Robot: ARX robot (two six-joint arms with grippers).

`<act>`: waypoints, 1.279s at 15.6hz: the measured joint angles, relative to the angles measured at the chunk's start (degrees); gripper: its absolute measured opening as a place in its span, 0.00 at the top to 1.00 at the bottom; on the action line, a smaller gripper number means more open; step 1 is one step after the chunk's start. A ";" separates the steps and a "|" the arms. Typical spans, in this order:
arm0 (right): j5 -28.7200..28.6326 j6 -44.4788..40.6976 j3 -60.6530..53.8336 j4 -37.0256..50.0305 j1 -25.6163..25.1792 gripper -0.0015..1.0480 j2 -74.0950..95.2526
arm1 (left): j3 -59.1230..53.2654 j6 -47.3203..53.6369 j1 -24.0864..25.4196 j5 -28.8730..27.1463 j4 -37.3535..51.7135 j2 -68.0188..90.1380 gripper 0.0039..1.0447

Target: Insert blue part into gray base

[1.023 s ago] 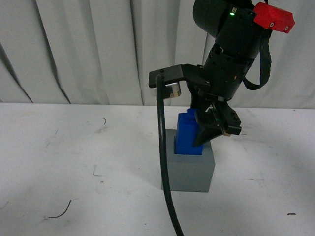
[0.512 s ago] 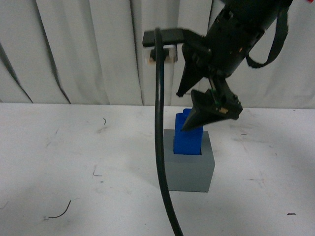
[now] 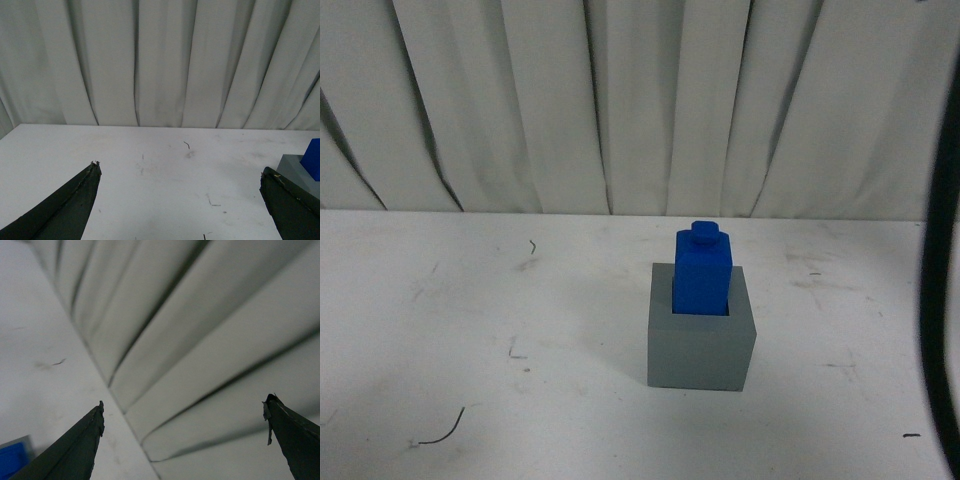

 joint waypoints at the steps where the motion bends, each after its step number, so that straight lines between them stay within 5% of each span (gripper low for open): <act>1: 1.05 5.60 -4.55 8.59 -2.64 0.06 -2.34 | 0.00 0.00 0.00 0.00 0.00 0.00 0.06; 5: 4.50 25.68 -17.68 34.34 -13.35 0.06 -8.57 | 0.00 0.00 0.00 0.00 0.00 0.00 0.06; 6: 7.30 30.69 -19.85 34.05 -15.19 0.08 -10.99 | 0.00 0.00 0.00 0.00 0.00 0.00 0.06; 7: 16.76 36.44 -22.60 23.08 -16.33 0.20 -16.55 | 0.00 0.02 0.00 0.02 0.02 0.00 0.06; 8: 19.56 38.71 -26.08 19.65 -17.11 0.27 -20.33 | 0.00 0.00 0.00 0.00 0.00 0.00 0.06; 11: 18.51 42.56 -41.77 13.79 -22.12 0.57 -36.81 | 0.00 0.00 0.00 -0.02 0.02 0.00 0.06; 15: 19.74 43.32 -55.98 3.21 -19.30 0.97 -63.93 | 0.00 0.00 0.00 -0.02 0.00 0.00 0.06; 20: 29.11 43.43 -63.93 3.43 -11.21 0.98 -72.24 | 0.00 0.00 0.00 0.02 0.00 0.00 0.06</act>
